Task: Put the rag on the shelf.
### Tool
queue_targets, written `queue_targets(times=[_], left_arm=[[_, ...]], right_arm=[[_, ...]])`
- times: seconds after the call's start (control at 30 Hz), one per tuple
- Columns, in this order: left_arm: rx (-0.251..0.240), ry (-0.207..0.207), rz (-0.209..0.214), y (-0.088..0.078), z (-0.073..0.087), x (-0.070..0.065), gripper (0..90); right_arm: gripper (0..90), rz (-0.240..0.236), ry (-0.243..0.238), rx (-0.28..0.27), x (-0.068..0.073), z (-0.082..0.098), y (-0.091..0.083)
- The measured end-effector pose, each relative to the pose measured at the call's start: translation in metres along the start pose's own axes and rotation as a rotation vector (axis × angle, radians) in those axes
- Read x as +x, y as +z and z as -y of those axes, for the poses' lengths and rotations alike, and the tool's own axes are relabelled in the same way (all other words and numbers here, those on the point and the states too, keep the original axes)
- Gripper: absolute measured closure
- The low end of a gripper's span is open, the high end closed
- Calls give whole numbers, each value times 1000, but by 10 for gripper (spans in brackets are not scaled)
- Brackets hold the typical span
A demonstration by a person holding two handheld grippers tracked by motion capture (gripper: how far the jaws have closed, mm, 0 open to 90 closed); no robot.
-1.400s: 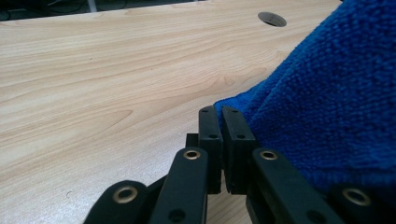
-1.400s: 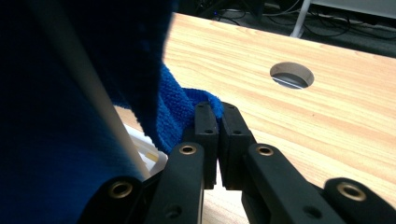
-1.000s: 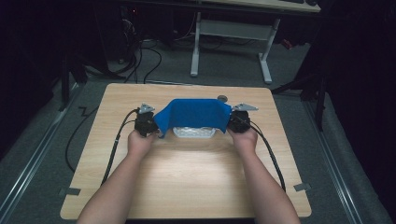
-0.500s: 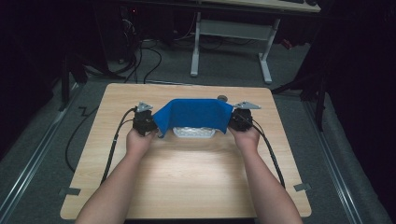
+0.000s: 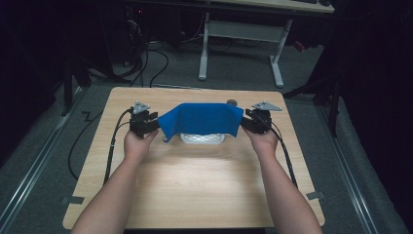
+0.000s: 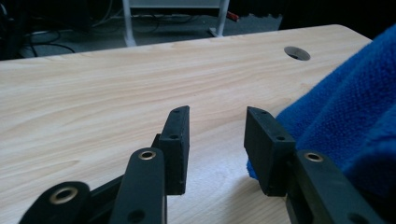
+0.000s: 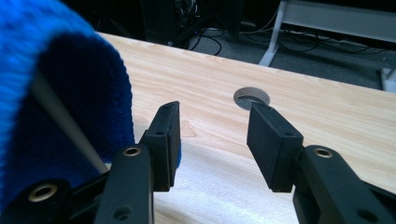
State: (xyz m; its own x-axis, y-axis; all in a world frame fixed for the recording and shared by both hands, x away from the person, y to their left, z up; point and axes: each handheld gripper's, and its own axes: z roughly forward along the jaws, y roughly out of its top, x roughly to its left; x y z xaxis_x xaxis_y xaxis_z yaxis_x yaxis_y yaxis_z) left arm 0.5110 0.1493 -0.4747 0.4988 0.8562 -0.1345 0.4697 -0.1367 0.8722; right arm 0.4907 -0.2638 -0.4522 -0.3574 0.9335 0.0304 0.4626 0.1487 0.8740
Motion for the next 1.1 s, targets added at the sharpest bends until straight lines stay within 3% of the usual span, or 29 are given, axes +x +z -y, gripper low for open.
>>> queue_targets(times=[0.33, 0.53, 0.67, 0.83, 0.93, 1.1], left_arm=[[1, 19, -10, -14, -3, 5, 584], [-15, 14, -3, -27, 7, 0, 574], [-9, 23, 12, -39, 25, -7, 564], [8, 5, 34, -59, 55, -16, 556], [35, 40, 23, -74, 76, -27, 547], [79, 44, 57, -94, 105, -47, 527]], right_arm=[[496, 25, -14, -13, -5, -4, -14], [472, 33, -17, -36, -3, 3, -31], [455, 47, -33, -49, 1, 16, -47], [419, 62, -67, -35, 11, 42, -70], [404, 61, -82, -39, 20, 60, -85], [393, 53, -95, -19, 35, 94, -109]])
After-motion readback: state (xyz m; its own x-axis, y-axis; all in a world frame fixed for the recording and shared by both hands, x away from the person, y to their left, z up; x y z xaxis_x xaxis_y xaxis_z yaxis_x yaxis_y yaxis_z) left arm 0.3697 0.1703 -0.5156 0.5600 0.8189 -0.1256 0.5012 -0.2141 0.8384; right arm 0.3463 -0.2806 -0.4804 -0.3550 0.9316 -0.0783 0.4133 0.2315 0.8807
